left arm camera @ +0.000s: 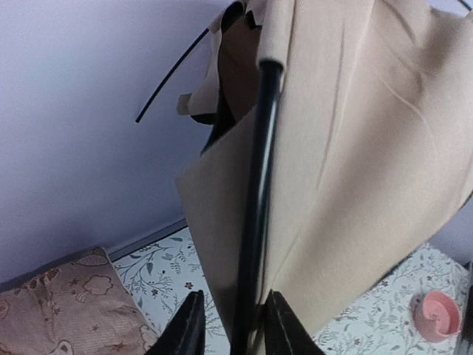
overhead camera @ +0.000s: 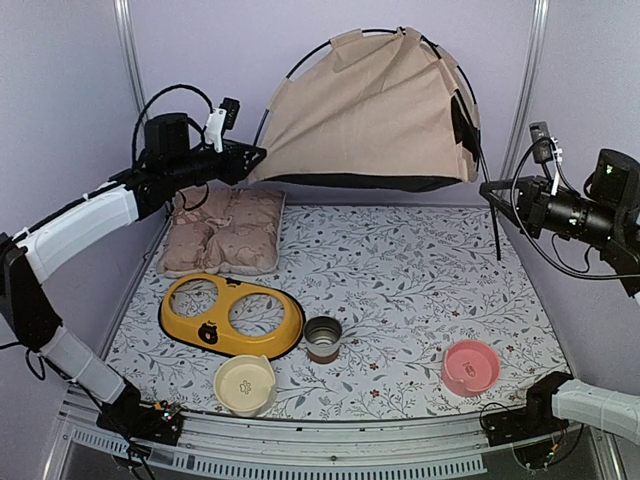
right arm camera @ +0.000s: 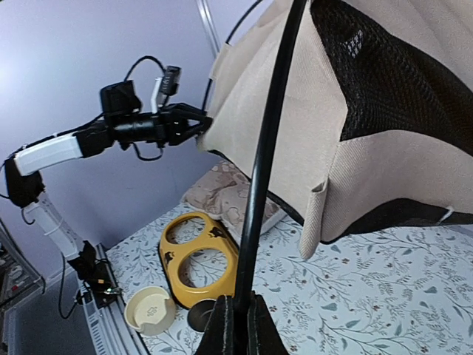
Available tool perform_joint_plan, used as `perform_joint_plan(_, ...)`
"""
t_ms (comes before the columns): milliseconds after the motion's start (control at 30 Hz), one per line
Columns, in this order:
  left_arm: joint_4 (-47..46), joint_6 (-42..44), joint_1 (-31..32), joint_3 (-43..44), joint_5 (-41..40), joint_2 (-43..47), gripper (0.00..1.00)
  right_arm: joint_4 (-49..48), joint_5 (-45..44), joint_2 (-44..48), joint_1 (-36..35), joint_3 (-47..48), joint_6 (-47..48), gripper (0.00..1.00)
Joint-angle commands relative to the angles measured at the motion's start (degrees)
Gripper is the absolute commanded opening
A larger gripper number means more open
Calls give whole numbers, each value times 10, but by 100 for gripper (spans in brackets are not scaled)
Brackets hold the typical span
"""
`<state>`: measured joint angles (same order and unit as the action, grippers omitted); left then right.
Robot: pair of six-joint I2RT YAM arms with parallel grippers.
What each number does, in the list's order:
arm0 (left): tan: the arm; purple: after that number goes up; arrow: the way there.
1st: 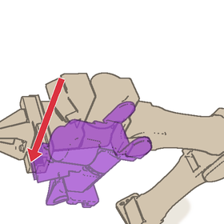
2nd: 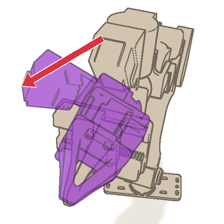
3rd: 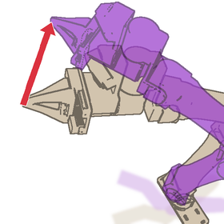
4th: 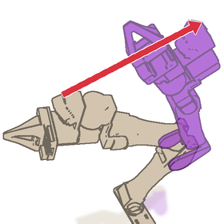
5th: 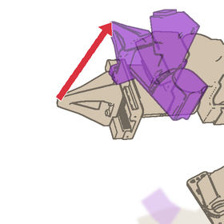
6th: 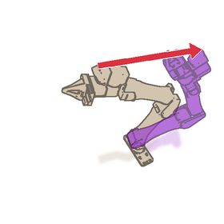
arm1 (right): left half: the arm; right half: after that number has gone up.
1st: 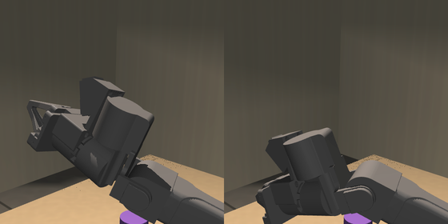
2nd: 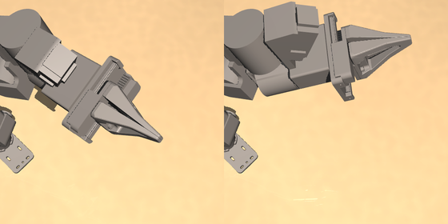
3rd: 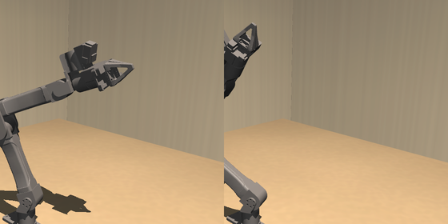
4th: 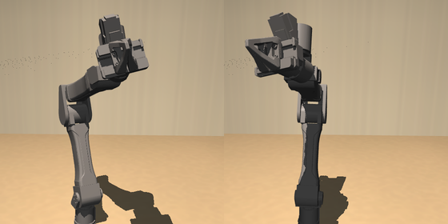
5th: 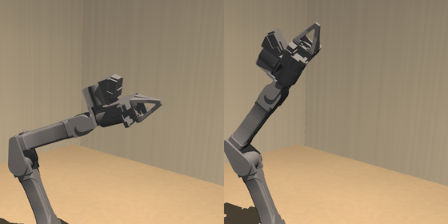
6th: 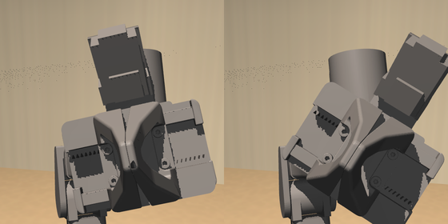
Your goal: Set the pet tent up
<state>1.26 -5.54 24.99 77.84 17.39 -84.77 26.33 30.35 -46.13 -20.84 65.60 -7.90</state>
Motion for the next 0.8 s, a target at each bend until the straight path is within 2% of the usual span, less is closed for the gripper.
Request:
perform_joint_plan(0,34,0,-4,47,-32,-57,44,-165,118,12,-18,-100,-72,0)
perform_joint_plan(133,28,-1,-4,49,-48,-70,59,-289,33,8,-104,-213,-158,0)
perform_joint_plan(267,19,-2,-2,39,-51,-72,62,-379,-55,-53,-208,-260,-191,0)
perform_joint_plan(367,18,0,-1,39,-49,-80,62,-423,-76,-130,-257,-254,-202,0)
perform_joint_plan(533,18,-3,2,35,-86,-69,62,-477,-119,-183,-286,-247,-222,0)
perform_joint_plan(767,-28,12,25,-24,-222,51,84,-535,-188,-179,-298,-260,-248,0)
